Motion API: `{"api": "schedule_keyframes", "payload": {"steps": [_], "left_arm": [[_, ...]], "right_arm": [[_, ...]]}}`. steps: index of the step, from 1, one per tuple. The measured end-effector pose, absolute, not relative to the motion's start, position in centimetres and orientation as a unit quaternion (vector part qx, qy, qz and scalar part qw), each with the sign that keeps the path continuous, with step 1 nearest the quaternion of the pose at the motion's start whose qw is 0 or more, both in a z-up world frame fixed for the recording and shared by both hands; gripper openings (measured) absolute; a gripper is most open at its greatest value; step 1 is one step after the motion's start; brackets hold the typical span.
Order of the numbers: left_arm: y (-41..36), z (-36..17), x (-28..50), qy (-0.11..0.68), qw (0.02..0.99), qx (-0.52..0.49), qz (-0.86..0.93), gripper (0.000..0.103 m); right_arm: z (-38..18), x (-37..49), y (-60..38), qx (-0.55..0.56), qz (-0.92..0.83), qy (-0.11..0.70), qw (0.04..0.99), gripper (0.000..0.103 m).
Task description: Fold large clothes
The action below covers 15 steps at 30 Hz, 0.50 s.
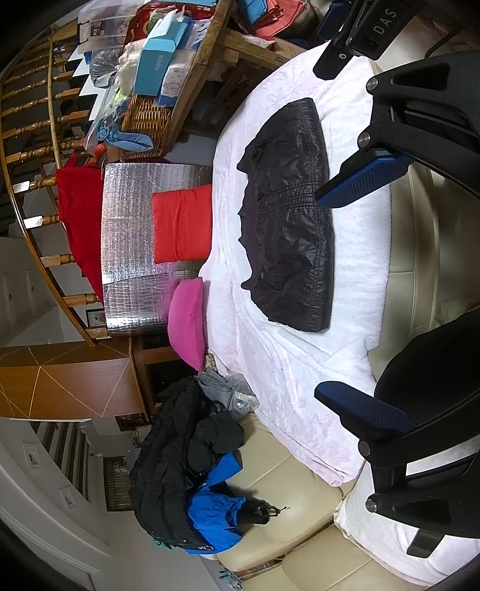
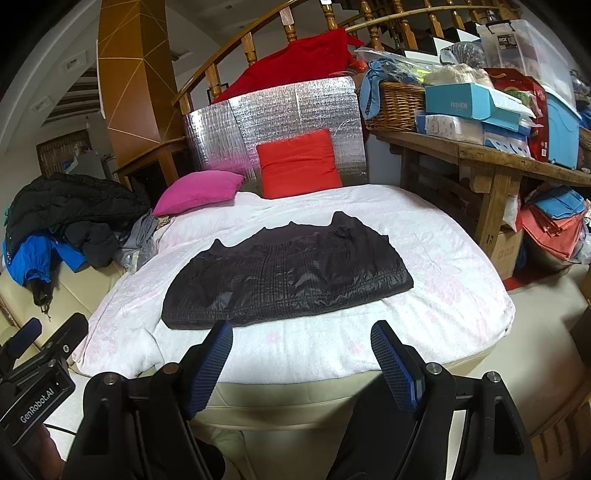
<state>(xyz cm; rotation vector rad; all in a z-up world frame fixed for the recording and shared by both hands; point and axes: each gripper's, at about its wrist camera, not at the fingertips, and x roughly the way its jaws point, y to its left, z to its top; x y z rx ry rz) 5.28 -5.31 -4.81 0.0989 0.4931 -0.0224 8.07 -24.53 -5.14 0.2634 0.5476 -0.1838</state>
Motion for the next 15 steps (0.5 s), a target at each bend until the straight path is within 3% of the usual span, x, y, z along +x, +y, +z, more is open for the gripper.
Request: {"api": "schedule_keyframes", "payload": {"steps": [15], "left_arm": [[-5.18, -4.90, 5.41, 0.246, 0.968, 0.048, -0.011, 0.095]], "right_arm": [[-5.24, 8.09, -24.38, 0.131, -0.091, 0.270, 0.950, 0.081]]}}
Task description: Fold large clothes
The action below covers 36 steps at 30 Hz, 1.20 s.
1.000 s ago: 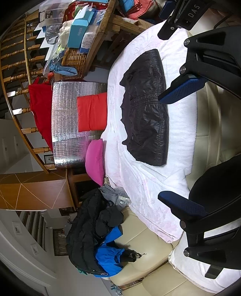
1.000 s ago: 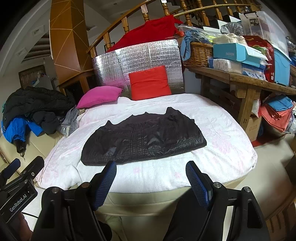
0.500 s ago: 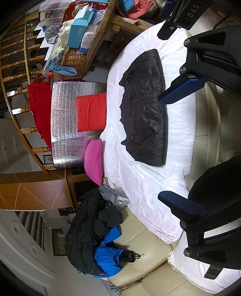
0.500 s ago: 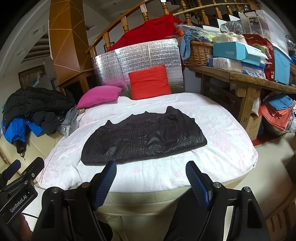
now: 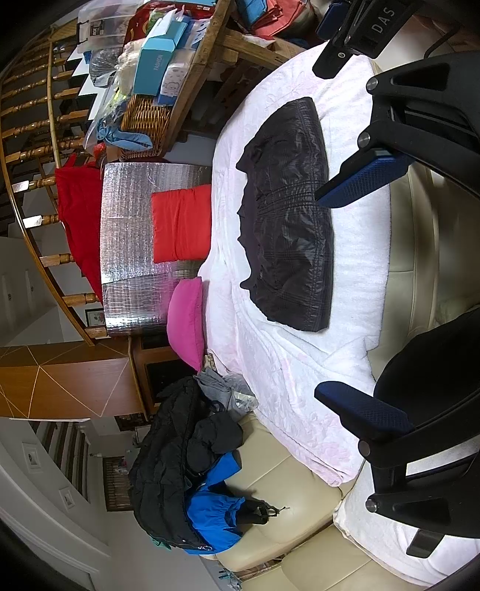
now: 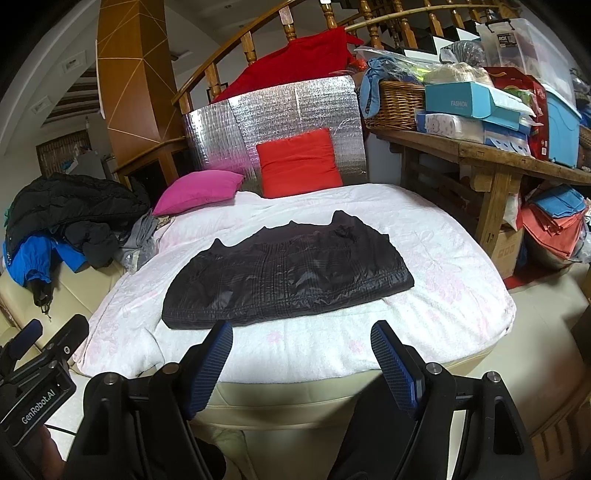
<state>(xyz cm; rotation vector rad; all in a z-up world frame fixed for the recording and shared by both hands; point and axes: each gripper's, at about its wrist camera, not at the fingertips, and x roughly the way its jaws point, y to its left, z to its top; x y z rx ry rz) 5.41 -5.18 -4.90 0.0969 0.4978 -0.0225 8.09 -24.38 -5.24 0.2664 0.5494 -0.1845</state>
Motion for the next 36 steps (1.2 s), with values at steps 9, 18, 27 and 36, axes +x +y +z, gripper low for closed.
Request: {"api": "schedule_keyframes", "payload": {"steps": [9, 18, 27, 36], "left_arm": [[-4.9, -5.1, 5.8, 0.250, 0.967, 0.045, -0.007, 0.095], [-4.1, -5.1, 5.9, 0.253, 0.967, 0.037, 0.002, 0.095], [-3.9, -4.7, 7.2, 0.252, 0.967, 0.044, 0.001, 0.095], [-3.3, -5.6, 12.0, 0.292, 0.955, 0.021, -0.052, 0.095]], "right_arm": [[-5.2, 8.3, -24.1, 0.128, -0.094, 0.265, 0.951, 0.080], [-4.5, 8.8, -24.0, 0.126, -0.097, 0.259, 0.953, 0.080], [-4.1, 10.8, -23.8, 0.115, -0.100, 0.255, 0.955, 0.080], [-4.3, 15.8, -26.0, 0.115, -0.111, 0.267, 0.950, 0.080]]}}
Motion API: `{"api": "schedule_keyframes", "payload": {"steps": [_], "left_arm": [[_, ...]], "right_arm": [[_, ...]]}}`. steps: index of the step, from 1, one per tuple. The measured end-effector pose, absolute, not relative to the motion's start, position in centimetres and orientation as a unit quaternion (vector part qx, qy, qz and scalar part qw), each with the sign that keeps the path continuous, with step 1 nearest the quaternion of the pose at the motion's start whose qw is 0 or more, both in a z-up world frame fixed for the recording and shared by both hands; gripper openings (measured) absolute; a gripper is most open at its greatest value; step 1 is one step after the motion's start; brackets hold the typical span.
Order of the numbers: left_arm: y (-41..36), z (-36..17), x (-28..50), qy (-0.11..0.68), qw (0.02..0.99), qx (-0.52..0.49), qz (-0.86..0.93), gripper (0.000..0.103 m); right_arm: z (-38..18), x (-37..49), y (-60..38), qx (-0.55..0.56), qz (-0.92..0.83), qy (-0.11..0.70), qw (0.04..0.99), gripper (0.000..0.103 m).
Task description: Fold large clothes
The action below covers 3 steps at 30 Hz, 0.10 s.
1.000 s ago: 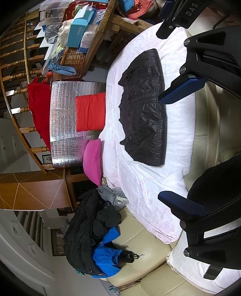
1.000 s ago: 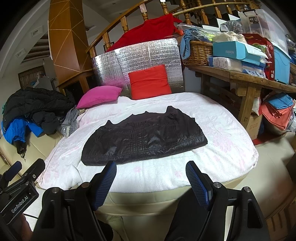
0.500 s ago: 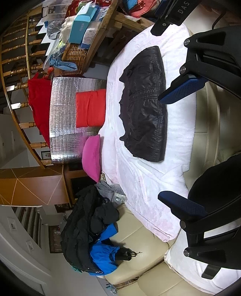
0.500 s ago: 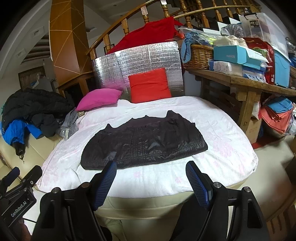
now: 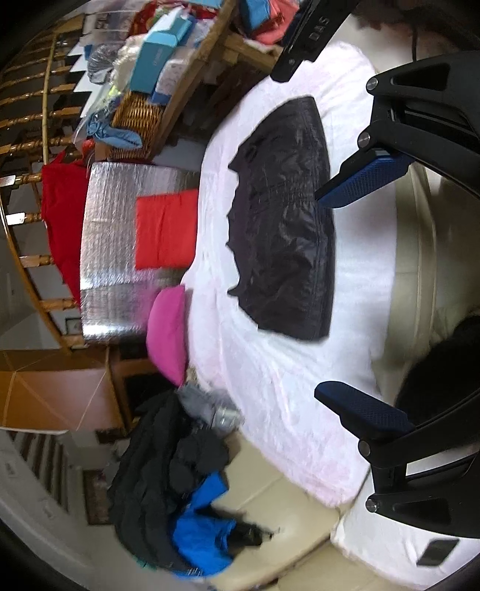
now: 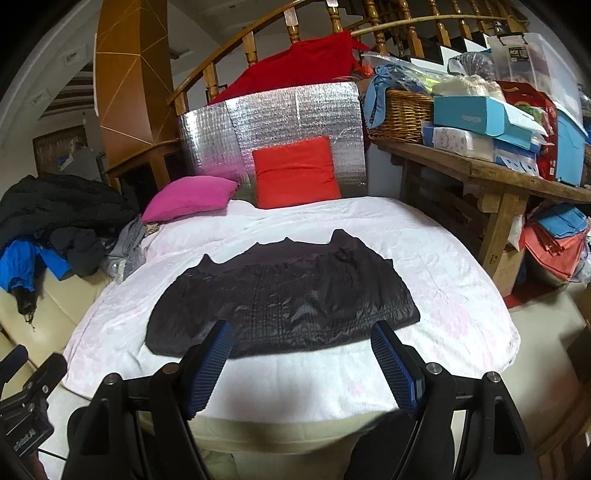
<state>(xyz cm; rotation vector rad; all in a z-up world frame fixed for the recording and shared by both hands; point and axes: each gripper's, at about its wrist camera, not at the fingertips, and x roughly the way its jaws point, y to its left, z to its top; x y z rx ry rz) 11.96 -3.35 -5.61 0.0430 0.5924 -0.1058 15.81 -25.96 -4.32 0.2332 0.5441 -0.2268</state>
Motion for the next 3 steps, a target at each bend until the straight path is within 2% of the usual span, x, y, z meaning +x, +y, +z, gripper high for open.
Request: {"api": "schedule_keyframes", "payload": {"steps": [3], "left_arm": [[-2.3, -5.6, 14.8, 0.312, 0.948, -0.004, -0.063, 0.095]], "right_arm": [[-4.7, 18.1, -28.2, 0.120, -0.130, 0.276, 0.945, 0.080]]}}
